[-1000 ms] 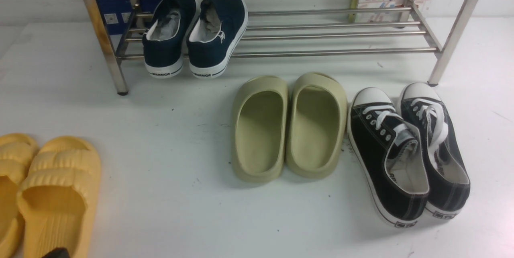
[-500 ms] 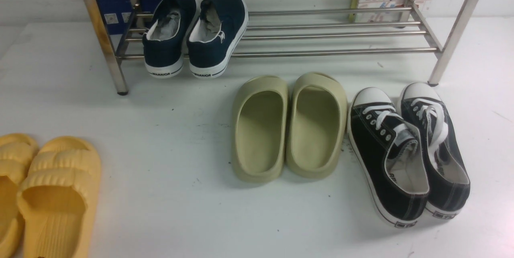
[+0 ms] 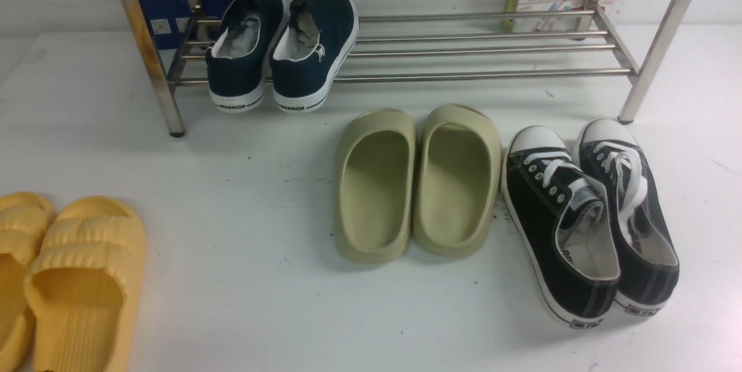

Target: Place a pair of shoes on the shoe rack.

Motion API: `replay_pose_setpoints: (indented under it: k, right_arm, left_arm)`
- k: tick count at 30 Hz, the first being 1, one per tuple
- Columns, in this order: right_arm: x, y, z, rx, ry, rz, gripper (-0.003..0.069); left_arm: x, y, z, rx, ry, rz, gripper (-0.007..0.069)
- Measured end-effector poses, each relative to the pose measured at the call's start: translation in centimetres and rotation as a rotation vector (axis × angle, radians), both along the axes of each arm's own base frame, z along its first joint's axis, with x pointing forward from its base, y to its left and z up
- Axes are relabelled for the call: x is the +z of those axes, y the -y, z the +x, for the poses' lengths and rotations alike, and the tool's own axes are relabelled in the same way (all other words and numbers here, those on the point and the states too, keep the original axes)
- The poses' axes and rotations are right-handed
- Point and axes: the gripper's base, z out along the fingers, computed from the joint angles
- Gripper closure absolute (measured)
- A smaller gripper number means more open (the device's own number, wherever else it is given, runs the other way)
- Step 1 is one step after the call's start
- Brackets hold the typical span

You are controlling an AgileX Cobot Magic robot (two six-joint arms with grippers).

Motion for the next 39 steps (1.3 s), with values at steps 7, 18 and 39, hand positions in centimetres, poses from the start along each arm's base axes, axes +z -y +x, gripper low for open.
replay_pose_setpoints:
  k: [7,18,39]
  right_arm:
    - [0.0,0.0,0.0,0.0,0.0,0.0,0.0412]
    - [0.0,0.0,0.0,0.0,0.0,0.0,0.0412]
    - [16.3,-0.6,-2.3,0.15,0.773,0.558,0.0412]
  left_arm:
    - [0.0,0.0,0.0,0.0,0.001,-0.003,0.0638]
    - [0.0,0.0,0.0,0.0,0.001,-0.003,0.0638]
    - [0.0,0.0,0.0,0.0,0.001,-0.003,0.0638]
